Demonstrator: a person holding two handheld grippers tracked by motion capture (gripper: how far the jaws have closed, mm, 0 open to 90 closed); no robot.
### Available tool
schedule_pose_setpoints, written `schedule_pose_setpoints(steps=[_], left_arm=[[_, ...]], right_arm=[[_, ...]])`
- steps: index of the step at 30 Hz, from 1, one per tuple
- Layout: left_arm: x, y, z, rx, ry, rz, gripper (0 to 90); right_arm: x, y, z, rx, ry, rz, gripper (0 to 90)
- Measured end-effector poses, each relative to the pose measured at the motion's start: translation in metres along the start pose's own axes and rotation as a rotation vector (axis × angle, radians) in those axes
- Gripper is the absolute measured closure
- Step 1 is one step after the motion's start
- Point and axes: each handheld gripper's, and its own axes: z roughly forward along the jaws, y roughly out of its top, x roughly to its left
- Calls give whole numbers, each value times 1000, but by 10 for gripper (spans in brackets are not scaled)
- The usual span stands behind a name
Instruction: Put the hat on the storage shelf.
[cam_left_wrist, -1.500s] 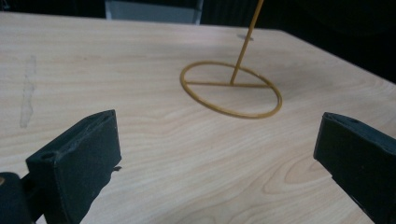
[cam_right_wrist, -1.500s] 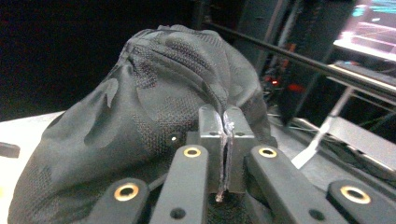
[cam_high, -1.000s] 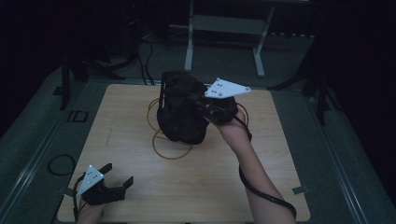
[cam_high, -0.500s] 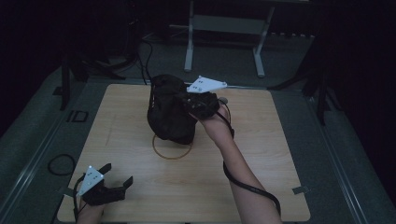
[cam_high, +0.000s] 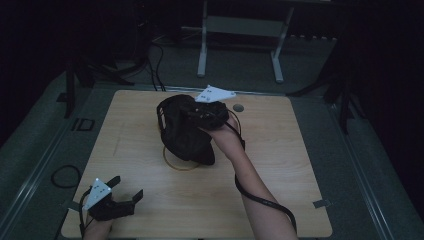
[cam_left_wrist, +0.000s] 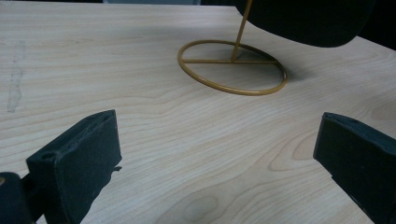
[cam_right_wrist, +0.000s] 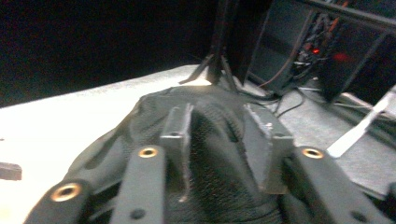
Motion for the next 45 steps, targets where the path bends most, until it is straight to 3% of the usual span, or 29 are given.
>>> schedule_pose_setpoints(steps=[14,22,27,33,41,45], left_arm=[[0,-1,1,-4,-5,-10,11],[0,-1,2,-1,-2,-9,11],[0,-1,2,2,-3,-6,11],[0,-1,2,1,-2,-10,11],[0,-1,1,-4,-5,-12,11],[-1,-1,1,1,9,11,11]], right_arm=[[-10,5,-21,-21,32,39,398],[-18,-6,-34,-23,52,68,272],[-22,-15,-42,-33,62,59,165],[-25,-33,-49,-27,92,67,137],[-24,-59,-59,-8,78,56,138],[-21,-71,-63,0,67,40,139]])
